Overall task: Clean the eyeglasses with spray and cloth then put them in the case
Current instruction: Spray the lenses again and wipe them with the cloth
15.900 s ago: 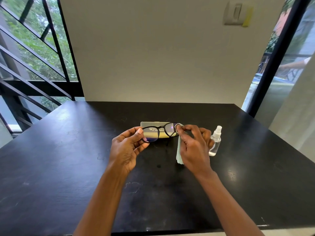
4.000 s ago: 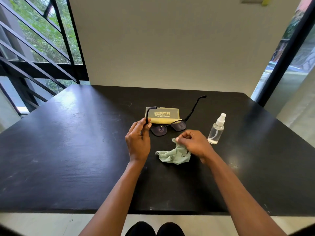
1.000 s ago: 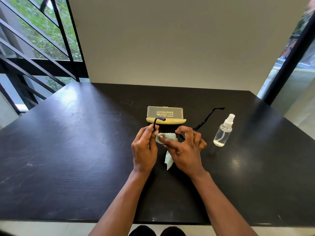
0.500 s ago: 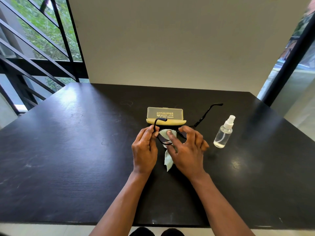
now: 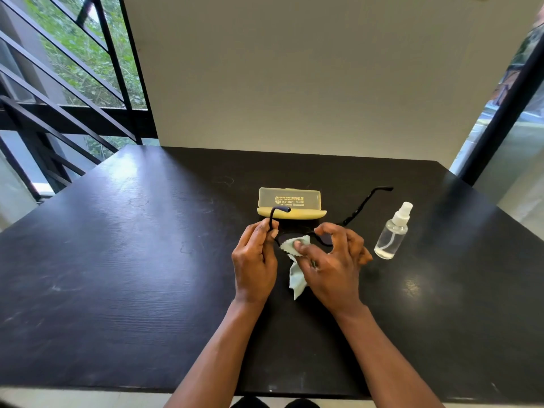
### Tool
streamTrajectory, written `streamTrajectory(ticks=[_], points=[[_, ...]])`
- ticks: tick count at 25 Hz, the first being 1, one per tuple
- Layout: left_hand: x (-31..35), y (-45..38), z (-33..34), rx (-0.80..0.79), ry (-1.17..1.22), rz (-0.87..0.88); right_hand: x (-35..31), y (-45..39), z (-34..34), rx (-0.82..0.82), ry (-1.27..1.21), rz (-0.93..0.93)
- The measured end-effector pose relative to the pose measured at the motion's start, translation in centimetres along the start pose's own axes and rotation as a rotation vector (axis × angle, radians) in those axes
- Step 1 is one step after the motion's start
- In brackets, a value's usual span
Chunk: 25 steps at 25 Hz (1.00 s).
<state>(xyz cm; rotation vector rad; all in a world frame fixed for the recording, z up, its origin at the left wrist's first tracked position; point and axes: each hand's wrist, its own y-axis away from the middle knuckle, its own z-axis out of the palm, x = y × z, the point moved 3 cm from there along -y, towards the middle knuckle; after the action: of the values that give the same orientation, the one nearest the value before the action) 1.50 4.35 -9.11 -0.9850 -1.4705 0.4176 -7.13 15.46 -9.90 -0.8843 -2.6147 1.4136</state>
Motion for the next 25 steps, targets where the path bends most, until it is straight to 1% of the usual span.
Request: streamTrajectory(ticks=[2,6,11,13,17,19,22,25], points=[[0.0,0.0,0.0,0.006,0.001,0.006,0.1,0.1,0.0,0.018,0.053,0.006],[0.1,0.1,0.1,-0.001,-0.006,0.021,-0.2,0.3,0.6,-0.047,0.082,0.024],[0.2,0.0,0.0,-0.006,-0.021,0.024,-0.6,0.3,1.1,-0.175,0.017,-0.030],[0.3,0.0,0.0,0.005,-0.027,0.021,-0.7,0.2,0.9,-0.149,-0.015,-0.067],[0.2,-0.2,-0.2,0.048,-0.044,-0.018,-0.1,0.3,0.4,-0.045,-0.027,-0.135],[0.0,-0.4,-0.3,0.081,-0.058,-0.035,0.5,0.3,0.1,0.009,-0.133,-0.075],[-0.1,-0.6,-0.4,0.120,-0.068,-0.063,1.9,-0.1,-0.6,0.175,-0.386,0.145],[-0.2,-0.5,-0.5,0.108,-0.064,-0.062,3.0,-0.7,-1.2,0.298,-0.525,0.328]])
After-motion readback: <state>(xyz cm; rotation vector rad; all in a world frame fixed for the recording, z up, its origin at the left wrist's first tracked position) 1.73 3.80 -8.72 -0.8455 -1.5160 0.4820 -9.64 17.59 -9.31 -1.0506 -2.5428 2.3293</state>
